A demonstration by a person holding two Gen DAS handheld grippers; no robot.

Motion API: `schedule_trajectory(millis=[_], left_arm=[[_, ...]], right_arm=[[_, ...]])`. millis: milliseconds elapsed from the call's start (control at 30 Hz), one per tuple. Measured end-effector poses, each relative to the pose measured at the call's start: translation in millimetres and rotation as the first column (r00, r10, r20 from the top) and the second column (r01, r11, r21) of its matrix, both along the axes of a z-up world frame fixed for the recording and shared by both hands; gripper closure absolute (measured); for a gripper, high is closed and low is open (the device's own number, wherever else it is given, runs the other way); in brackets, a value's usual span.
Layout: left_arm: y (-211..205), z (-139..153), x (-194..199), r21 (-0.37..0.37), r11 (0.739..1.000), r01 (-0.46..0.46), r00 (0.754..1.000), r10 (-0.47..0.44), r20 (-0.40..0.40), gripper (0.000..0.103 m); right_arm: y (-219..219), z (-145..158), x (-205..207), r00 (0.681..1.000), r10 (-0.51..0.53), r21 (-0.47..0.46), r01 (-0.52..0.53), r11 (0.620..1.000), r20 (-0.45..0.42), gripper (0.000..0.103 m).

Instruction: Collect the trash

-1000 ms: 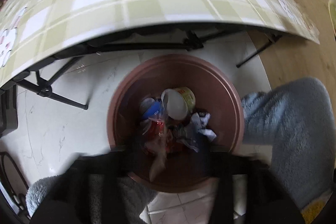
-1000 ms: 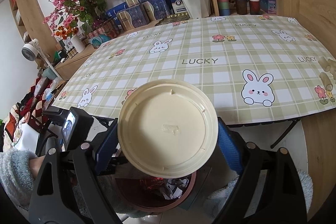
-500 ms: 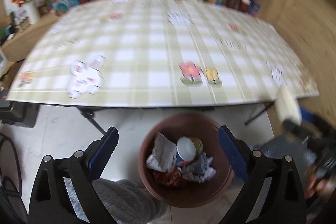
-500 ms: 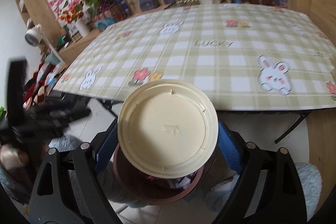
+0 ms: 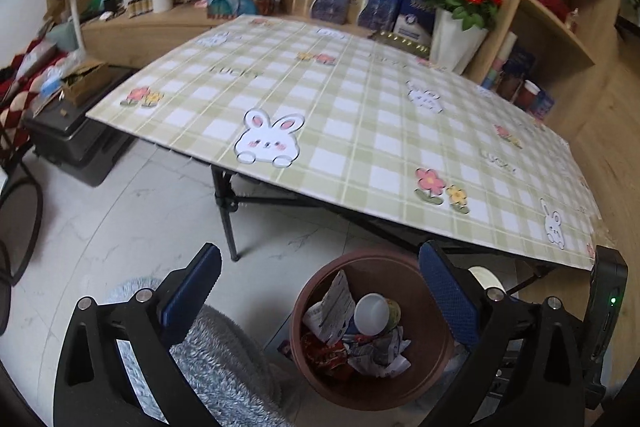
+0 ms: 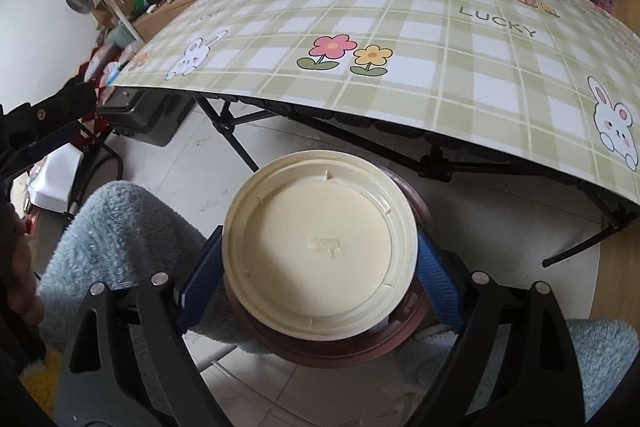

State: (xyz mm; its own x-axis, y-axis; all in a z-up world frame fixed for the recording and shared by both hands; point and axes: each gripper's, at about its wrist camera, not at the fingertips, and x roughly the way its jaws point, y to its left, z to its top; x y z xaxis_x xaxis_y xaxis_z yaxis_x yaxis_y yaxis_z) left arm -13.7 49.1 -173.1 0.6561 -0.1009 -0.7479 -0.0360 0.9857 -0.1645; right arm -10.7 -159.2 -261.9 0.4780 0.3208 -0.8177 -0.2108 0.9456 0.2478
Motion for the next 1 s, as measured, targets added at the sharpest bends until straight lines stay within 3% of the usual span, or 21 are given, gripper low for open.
schedule_trajectory(millis=[433,700,900,1000], left_arm=[[8,-15,1,-0.026,1.0,-0.015,0.998,0.014,-0.054,0.006],[12,-18,3,-0.048,0.999,-0.025,0.997,0.022,-0.068,0.006],[6,-4,-1,-0.029,1.0,-0.011,1.0,0.01,-0.006,0.006],[0,18,-4,0.006,0.999,0.035,0.997,-0.035,0.07,0.006]], right_arm=[[11,5,11,0.999,0.028,-0.009,-0.027,1.0,0.034,0.006],[-3,20,7,0.997,-0.032,0.021,0.031,0.999,0.066,0.006],[-20,51,-2,0.989,-0.085,0.003,0.086,0.996,0.122,0.006],[-30,75,-5,0.979,-0.11,-0.025,0.116,0.993,0.171,0.006]])
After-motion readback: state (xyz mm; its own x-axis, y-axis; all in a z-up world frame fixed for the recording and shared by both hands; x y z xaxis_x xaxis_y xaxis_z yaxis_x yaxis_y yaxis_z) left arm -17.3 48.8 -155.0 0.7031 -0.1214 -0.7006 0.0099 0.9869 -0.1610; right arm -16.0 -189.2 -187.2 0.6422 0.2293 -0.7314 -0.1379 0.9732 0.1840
